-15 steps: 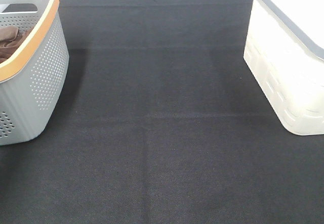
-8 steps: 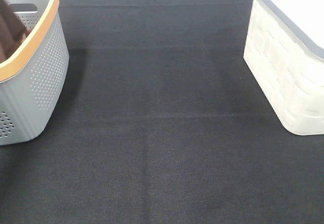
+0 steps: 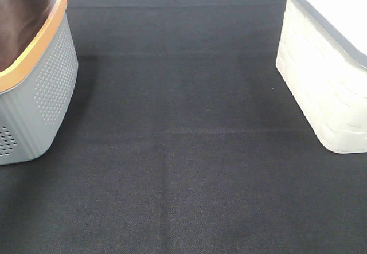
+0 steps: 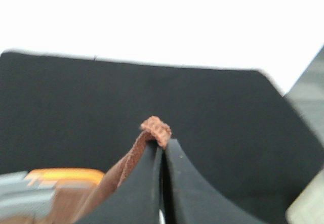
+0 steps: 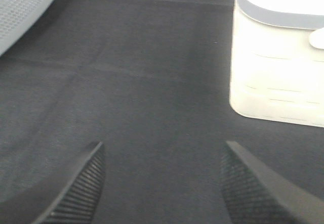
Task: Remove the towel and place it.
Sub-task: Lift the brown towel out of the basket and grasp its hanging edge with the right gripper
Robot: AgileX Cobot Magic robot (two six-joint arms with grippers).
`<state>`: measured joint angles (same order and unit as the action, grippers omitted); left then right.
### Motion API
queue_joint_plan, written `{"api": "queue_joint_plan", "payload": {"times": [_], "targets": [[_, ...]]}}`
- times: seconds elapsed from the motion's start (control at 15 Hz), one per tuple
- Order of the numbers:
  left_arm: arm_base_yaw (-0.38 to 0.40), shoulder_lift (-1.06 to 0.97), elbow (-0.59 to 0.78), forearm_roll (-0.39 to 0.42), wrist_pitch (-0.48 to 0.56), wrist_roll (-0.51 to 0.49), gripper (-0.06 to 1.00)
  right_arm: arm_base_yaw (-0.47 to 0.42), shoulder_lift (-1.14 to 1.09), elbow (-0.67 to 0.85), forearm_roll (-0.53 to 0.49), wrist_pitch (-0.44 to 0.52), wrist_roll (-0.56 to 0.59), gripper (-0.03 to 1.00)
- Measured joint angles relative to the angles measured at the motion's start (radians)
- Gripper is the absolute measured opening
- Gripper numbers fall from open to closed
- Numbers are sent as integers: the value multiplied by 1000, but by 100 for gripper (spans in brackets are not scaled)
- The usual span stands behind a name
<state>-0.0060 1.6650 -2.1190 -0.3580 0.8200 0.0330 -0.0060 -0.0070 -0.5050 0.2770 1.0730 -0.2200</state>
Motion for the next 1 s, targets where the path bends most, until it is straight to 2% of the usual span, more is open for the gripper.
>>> {"api": "queue_joint_plan", "payload": {"times": [0.2,0.27,0.53,0.67,0.87,1.0], "targets": [[-112,-21,-1,-13,-90,16,0,0,54,0,42,-26,-1,62],[-173,-21,-1,-15,-113,21,0,0,74,-3,59,-57,-2,62],[-321,-20,-1,-15,-166,60,0,6,135,-8,196,-445,-90,62],[-373,-20,-1,-15,-187,62,0,60,200,-8,293,-563,-213,62],[-426,-16,-1,-16,-188,64,0,151,431,-71,377,-596,-431,62],[-446,-1,-1,-16,-189,65,0,205,607,-172,392,-592,-523,62]]}}
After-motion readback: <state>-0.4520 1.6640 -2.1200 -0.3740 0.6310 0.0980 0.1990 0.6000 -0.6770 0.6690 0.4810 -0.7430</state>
